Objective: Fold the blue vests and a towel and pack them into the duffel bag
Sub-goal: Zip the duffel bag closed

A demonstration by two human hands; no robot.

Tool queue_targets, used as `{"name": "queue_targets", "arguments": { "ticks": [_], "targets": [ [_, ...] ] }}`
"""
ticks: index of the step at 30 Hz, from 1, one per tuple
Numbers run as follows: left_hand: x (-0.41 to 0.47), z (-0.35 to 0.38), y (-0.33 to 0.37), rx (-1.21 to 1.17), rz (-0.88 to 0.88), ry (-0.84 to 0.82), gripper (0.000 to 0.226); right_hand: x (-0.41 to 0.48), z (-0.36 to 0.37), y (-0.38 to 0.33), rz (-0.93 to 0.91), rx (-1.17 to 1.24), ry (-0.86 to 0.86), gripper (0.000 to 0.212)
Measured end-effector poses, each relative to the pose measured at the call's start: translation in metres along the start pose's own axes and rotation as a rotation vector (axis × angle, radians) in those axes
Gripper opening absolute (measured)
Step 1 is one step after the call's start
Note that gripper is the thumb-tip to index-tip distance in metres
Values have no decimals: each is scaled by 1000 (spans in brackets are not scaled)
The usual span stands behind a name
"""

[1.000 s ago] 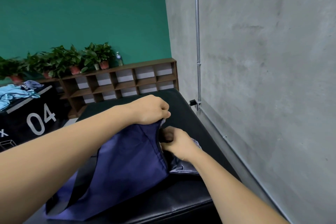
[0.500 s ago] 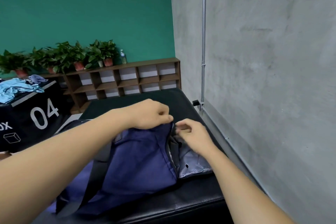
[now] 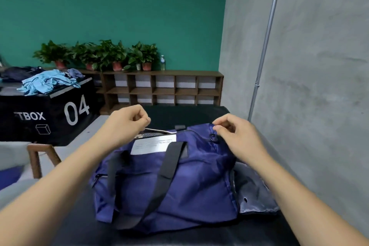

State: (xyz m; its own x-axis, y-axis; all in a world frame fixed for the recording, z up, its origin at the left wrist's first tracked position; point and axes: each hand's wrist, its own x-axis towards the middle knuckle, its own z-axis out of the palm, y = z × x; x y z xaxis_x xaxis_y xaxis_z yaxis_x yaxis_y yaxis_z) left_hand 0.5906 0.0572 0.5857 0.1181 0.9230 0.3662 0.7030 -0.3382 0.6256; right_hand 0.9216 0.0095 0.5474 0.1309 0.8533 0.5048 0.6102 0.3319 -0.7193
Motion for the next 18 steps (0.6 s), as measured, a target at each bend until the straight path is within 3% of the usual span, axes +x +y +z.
{"name": "queue_targets", "arguments": {
  "ticks": [6, 10, 15, 18],
  "targets": [
    [-12, -29, -74, -257, -177, 135, 14, 34, 39, -70, -116, -175, -206, 14],
    [-18, -40, -115, -228, -302, 228, 10, 50, 77, -111, -185, -282, -351, 15],
    [-9, -45, -158, -189, -439, 96, 14, 62, 140, -155, -280, -434, -517, 9],
    [-13, -38, -176, -336, -569, -82, 30, 65, 181, -171, -297, -485, -602, 10]
  ]
}}
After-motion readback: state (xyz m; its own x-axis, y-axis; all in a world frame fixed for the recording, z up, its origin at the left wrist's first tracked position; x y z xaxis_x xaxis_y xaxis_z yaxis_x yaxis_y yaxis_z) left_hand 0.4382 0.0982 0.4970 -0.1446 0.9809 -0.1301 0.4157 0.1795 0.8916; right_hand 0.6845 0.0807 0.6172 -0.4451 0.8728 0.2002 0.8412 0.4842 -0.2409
